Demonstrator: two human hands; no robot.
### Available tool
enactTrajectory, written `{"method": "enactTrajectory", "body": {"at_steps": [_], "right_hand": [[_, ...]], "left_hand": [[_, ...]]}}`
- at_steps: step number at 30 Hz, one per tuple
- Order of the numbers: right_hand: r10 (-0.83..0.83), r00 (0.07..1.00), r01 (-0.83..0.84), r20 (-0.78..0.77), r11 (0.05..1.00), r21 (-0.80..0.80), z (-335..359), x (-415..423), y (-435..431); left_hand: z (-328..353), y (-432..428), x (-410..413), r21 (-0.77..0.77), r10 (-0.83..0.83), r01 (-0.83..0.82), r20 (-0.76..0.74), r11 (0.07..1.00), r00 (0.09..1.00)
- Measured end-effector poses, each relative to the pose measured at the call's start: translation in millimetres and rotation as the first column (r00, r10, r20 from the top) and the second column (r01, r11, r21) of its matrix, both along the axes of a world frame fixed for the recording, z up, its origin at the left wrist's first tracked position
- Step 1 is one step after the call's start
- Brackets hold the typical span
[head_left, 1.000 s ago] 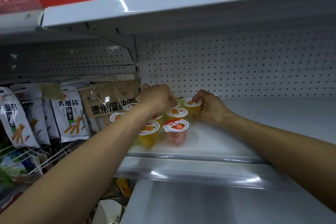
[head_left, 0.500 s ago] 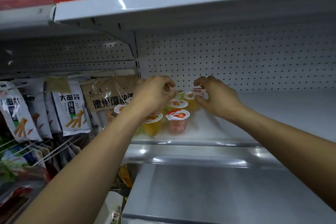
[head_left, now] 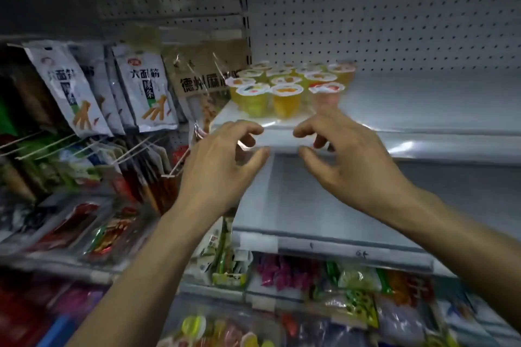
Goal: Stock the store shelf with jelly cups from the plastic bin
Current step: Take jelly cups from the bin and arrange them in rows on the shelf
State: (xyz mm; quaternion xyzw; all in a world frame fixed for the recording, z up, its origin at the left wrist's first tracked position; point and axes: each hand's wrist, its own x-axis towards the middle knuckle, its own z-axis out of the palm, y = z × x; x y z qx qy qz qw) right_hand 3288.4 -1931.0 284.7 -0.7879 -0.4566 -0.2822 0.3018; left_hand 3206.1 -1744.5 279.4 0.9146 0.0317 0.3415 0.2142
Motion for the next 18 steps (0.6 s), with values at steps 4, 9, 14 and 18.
{"method": "enactTrajectory", "body": {"at_steps": [4, 9, 14, 18], "right_hand": [[0.079, 0.974, -0.114, -0.214, 0.981, -0.158, -63.9, -43.6, 23.9], [0.055, 0.893, -0.221, -0.446, 0.918, -0.329, -150.1, -73.2, 51.5], [-0.054, 0.735, -0.369, -0.676, 0.805, -0.465, -260.3, -88.3, 62.3], [-0.163, 0.616, -0.513, -0.771, 0.660, -0.549, -342.7, -102.1, 69.9]], "left_hand": [[-60.4, 20.9, -47.2, -0.053, 0.042, -0.053, -0.184, 0.997, 0.982], [-152.5, 43.5, -106.7, -0.223, 0.078, -0.170, -0.369, 0.960, 0.926], [-265.3, 49.2, -164.9, -0.386, 0.057, -0.352, -0.601, 0.853, 0.797], [-351.4, 46.8, -181.8, -0.402, -0.010, -0.450, -0.754, 0.798, 0.656]]}}
